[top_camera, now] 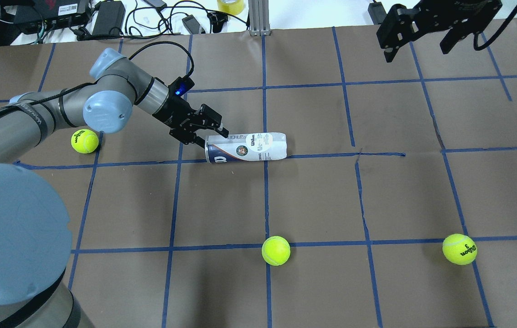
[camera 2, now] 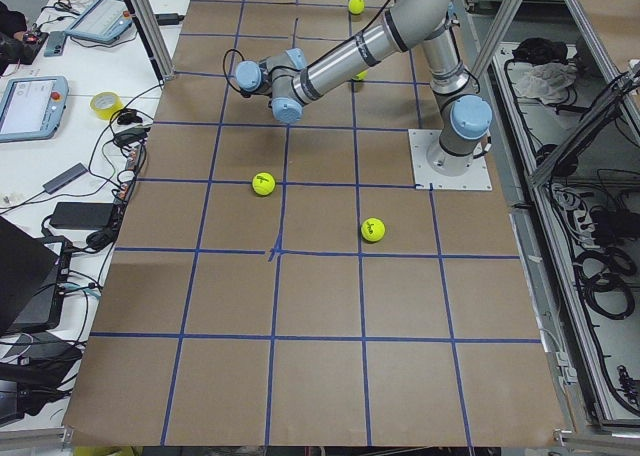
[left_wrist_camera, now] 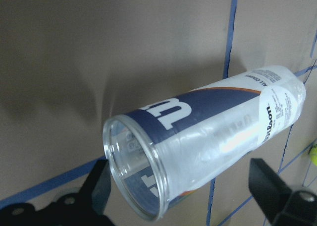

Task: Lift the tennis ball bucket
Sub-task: 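Reach the left gripper to the open end of the lying can, then grasp the can's open end with the left gripper and lift it upright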

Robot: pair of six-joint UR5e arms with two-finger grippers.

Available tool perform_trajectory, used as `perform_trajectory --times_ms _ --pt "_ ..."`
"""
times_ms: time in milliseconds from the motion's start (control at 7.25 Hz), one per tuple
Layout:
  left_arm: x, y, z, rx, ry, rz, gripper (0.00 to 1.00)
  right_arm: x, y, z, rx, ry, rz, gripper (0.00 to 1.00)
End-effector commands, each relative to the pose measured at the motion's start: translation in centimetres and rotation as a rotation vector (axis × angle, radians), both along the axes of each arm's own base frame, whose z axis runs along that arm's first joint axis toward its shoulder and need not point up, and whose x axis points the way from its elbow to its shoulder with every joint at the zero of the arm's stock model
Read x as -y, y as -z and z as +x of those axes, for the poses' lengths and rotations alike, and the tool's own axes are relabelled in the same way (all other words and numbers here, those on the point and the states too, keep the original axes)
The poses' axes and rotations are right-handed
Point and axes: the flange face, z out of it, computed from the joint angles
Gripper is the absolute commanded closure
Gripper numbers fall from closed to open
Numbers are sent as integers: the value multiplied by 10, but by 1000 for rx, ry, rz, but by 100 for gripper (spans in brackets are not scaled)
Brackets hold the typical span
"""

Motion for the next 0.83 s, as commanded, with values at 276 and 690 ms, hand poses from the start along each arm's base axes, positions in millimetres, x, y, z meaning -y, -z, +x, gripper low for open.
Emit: perform_trajectory --times_ms 276,690 --pt "4 -26 -15 -210 -90 -12 100 -4 14 0 -9 6 21 0" --pt "6 -78 -21 -236 -219 51 100 -6 19 1 -8 -1 35 0"
